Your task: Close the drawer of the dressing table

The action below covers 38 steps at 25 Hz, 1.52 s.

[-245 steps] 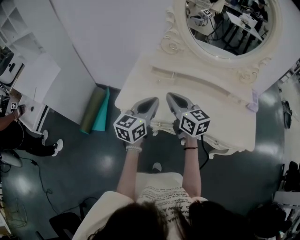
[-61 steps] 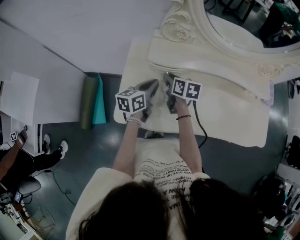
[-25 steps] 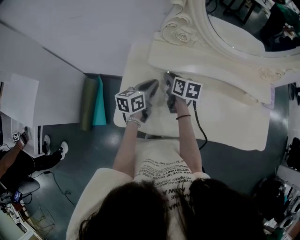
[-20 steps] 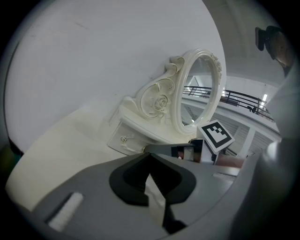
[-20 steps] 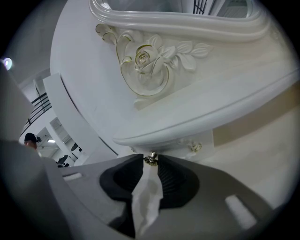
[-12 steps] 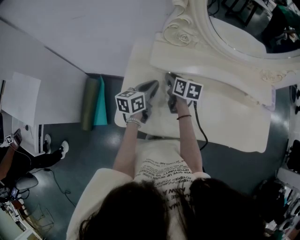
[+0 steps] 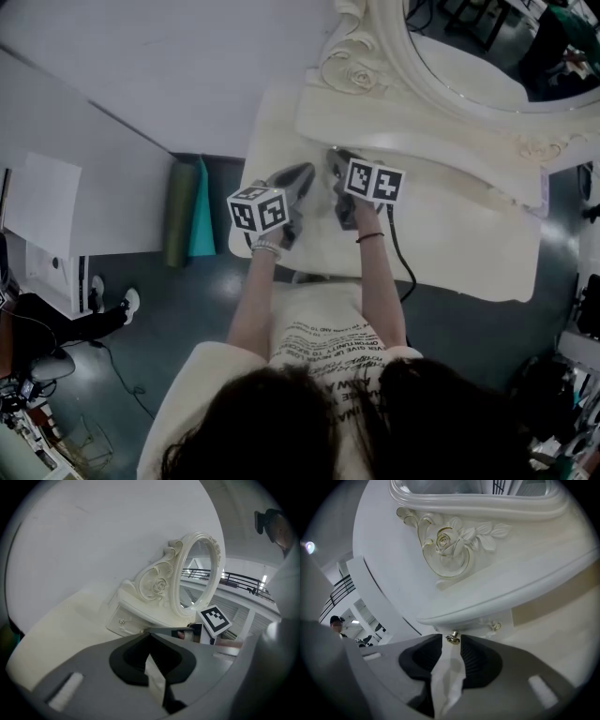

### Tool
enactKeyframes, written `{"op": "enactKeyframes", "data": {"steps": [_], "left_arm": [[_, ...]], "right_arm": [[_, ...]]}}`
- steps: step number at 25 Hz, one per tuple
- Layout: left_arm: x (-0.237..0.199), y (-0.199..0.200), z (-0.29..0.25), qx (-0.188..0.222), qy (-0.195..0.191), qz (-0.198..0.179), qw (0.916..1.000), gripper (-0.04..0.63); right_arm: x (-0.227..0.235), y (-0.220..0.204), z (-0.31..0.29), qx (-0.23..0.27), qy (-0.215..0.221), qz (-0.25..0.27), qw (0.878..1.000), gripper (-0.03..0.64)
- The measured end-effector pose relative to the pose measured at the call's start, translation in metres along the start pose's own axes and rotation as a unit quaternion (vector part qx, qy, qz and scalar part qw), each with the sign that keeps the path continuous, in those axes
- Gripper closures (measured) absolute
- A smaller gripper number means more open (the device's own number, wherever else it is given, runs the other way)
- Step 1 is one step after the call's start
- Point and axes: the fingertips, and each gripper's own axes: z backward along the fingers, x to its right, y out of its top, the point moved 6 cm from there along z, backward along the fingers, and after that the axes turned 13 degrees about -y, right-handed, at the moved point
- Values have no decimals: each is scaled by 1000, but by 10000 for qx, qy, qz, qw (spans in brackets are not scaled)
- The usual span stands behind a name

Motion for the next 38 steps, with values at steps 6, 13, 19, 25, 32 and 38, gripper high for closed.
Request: {"op": "enactKeyframes", "data": {"steps": [6,13,19,25,32,38], "left_arm": [[10,0,2,-7,-86,-69,9999,603],[27,-8,6,-95,-238,-249,9994,603],[48,-8,5,-127,-492,-401,9979,604],[63,-8,5,-154,-644,-599,9960,603],[74,-7,4,-22,-761,-622,9952,603],[78,1,8,84,-771,-770,9940,604]], "right_arm": [[-1,-5,11,-46,148,-62,9999,506],[-4,-14,38,35,393,756,9964,526],[-11,-24,65,323,735,766,9938,568],[-19,-21,82,562,914,808,9909,592],[-24,-18,97,784,1129,890,9865,614],[-27,-15,107,1011,1296,1026,9810,614]]}}
